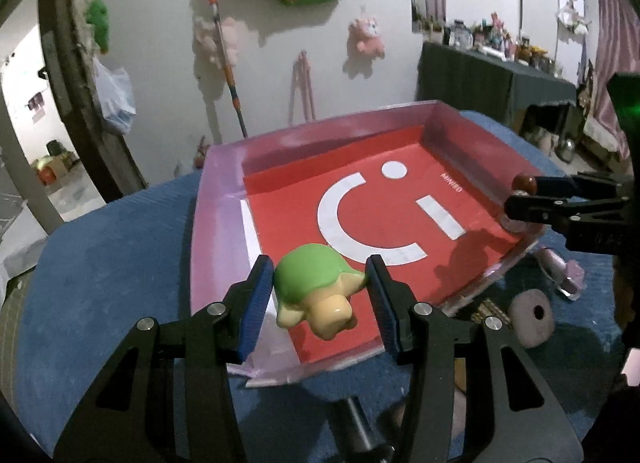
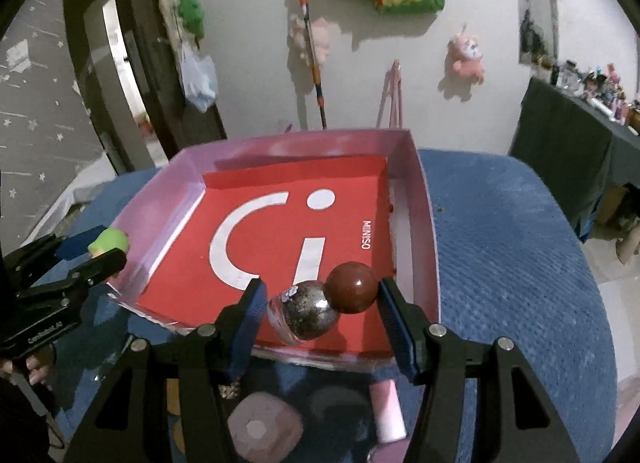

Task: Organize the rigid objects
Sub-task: 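Carry the turtle toy into the pink box with left tool while right tool releases jar and ball inside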

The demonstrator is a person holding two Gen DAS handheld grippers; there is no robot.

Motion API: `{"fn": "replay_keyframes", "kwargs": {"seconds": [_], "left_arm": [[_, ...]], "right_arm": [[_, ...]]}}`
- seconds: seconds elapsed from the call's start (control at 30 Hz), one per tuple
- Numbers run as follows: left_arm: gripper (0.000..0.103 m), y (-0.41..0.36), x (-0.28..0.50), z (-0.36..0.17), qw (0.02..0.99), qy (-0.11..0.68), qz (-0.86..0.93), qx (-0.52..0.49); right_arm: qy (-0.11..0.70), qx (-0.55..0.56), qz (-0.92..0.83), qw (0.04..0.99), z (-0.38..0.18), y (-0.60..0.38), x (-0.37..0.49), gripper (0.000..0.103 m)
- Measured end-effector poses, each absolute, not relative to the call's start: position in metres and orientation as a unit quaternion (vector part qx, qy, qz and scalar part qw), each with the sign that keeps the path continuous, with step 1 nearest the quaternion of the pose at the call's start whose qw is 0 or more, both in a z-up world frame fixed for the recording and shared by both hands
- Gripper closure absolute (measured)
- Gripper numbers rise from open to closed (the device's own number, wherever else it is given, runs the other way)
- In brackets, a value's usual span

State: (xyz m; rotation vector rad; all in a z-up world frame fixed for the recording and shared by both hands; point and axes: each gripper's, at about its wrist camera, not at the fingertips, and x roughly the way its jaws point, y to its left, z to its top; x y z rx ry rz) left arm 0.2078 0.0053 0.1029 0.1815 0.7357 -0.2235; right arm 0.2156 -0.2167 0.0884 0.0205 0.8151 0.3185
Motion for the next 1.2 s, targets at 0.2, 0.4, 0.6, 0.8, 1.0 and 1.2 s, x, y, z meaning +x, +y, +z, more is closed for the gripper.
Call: {"fn": "replay_keyframes", "kwargs": {"seconds": [0.2,0.4,0.6,0.8,1.0,1.2], "left_arm": [[0.057,0.000,0.235,0.086,0.903,0.401,-0.123,0.095],[0.057,-0.005,0.249,0.066,0.886,0.435,-0.130,0.096],[0.057,-0.007,0.255,0.060,0.880,0.444,-0.132,0.106],[0.057,-0.007,0.263,0.059,0.874,0.448,-0.135,0.127],[0.056,-0.008,0.265,0.060,0.870,0.452,-0.141,0.142],[0.056,-0.007,0.264,0.059,0.870,0.449,-0.145,0.139]], "right_arm": [[0.447,-0.016,0.160,0.880,0.080,-0.209,0.240,0.074],[0.462,-0.064,0.142,0.873,0.078,-0.198,0.249,0.074],[0.487,-0.055,0.140,0.860,0.075,-0.207,0.264,0.074],[0.497,-0.111,0.133,0.850,0.069,-0.196,0.266,0.074],[0.498,-0.130,0.130,0.847,0.068,-0.195,0.264,0.074],[0.498,-0.134,0.135,0.846,0.068,-0.191,0.264,0.068]]}}
